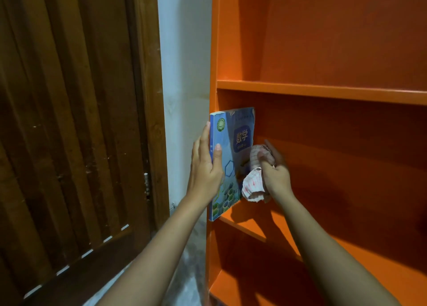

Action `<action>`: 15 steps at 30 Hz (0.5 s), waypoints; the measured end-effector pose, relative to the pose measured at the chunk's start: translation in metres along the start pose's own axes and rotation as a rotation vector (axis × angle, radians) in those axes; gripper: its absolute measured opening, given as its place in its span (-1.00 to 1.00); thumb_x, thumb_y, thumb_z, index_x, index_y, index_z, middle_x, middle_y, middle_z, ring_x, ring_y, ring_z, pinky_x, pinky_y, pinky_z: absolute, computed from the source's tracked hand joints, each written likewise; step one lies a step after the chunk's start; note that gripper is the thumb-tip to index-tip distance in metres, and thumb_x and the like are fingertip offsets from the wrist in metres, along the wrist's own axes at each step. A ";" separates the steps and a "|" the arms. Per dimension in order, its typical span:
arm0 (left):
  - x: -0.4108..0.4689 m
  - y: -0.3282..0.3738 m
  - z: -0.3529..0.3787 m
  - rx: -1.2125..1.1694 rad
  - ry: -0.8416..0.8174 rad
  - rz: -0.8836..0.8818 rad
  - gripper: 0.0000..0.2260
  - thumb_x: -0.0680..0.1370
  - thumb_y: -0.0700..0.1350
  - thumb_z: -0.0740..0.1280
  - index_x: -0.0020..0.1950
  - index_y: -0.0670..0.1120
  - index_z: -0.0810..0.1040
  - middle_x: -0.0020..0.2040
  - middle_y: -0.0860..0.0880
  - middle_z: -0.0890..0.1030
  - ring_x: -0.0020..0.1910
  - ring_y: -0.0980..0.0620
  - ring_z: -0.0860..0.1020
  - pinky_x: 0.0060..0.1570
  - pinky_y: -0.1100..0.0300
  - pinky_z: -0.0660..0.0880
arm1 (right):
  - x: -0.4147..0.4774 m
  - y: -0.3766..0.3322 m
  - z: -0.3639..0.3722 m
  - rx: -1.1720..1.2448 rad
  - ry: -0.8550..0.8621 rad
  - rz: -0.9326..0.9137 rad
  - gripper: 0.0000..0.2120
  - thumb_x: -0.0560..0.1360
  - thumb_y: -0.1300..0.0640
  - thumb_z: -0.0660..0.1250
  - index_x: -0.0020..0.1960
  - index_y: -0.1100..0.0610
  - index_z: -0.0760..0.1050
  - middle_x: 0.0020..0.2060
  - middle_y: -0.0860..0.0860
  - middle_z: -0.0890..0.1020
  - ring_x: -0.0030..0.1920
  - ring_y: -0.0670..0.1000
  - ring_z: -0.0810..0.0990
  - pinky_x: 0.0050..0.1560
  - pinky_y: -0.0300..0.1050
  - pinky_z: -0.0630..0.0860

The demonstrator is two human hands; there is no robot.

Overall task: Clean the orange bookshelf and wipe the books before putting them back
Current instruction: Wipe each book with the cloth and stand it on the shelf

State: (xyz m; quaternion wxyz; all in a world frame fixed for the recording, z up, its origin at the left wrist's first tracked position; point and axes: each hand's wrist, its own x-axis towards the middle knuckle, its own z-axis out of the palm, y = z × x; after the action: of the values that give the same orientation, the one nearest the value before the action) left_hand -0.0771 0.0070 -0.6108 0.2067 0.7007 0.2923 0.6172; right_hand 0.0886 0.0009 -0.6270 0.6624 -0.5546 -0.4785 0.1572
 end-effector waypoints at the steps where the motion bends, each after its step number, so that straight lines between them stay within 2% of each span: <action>1: 0.001 0.004 -0.005 0.052 0.000 0.002 -0.56 0.63 -0.03 0.09 0.46 0.17 0.01 0.31 0.10 0.23 0.18 0.59 0.22 -0.01 0.67 0.26 | -0.002 -0.007 -0.003 -0.017 -0.004 -0.020 -0.65 0.54 0.14 0.27 0.29 -0.11 0.43 0.30 0.08 0.45 0.28 0.08 0.44 0.29 0.03 0.40; 3: 0.002 0.015 -0.019 0.133 -0.001 -0.008 -0.54 0.63 -0.02 0.11 0.51 0.07 0.05 0.38 0.03 0.26 0.25 0.49 0.22 0.14 0.55 0.22 | -0.008 -0.025 -0.008 -0.049 -0.005 -0.087 -0.65 0.54 0.17 0.27 0.30 -0.04 0.44 0.27 0.05 0.49 0.26 0.03 0.46 0.24 -0.07 0.40; 4: 0.002 0.022 -0.027 0.167 -0.003 -0.014 -0.52 0.63 -0.01 0.12 0.52 0.03 0.07 0.42 0.00 0.26 0.32 0.37 0.22 0.22 0.43 0.20 | -0.013 -0.035 -0.010 -0.060 -0.008 -0.123 -0.66 0.54 0.18 0.27 0.30 0.00 0.45 0.24 0.02 0.51 0.23 -0.02 0.47 0.19 -0.14 0.39; 6: -0.001 0.033 -0.044 0.240 -0.025 -0.022 -0.52 0.62 0.00 0.16 0.51 -0.01 0.13 0.44 -0.03 0.28 0.41 0.12 0.25 0.25 0.25 0.22 | -0.024 -0.053 -0.011 -0.101 -0.008 -0.181 -0.69 0.54 0.17 0.27 0.28 0.03 0.48 0.16 0.00 0.54 0.16 -0.08 0.47 0.09 -0.26 0.34; 10: -0.017 0.039 -0.080 0.422 -0.105 -0.056 -0.61 0.60 0.04 0.19 0.42 0.00 0.30 0.37 0.01 0.39 0.36 0.07 0.35 0.26 0.12 0.34 | -0.059 -0.079 -0.003 -0.203 -0.043 -0.321 -0.75 0.51 0.17 0.31 0.18 0.01 0.55 0.02 0.00 0.51 0.02 -0.11 0.46 -0.11 -0.50 0.31; 13: -0.038 0.028 -0.108 0.526 -0.171 -0.117 -0.65 0.60 0.03 0.20 0.37 0.00 0.37 0.32 0.00 0.45 0.31 0.03 0.41 0.26 0.00 0.43 | -0.090 -0.080 0.015 -0.267 -0.107 -0.372 -0.76 0.48 0.14 0.35 0.14 -0.01 0.58 -0.03 -0.01 0.54 0.01 -0.06 0.52 -0.05 -0.30 0.37; 15: -0.059 0.017 -0.124 0.583 -0.196 -0.197 -0.66 0.60 0.03 0.20 0.36 0.00 0.38 0.31 -0.02 0.46 0.29 0.01 0.43 0.23 -0.01 0.46 | -0.116 -0.074 0.030 -0.298 -0.178 -0.372 -0.74 0.46 0.10 0.33 0.14 -0.02 0.57 -0.03 -0.02 0.54 0.01 -0.04 0.54 -0.02 -0.19 0.42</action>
State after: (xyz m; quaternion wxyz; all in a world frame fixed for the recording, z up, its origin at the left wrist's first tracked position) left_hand -0.2003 -0.0532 -0.6250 0.0832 0.7548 0.5020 0.4140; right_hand -0.0168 -0.0920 -0.6165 0.5463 -0.5326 -0.6464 0.0085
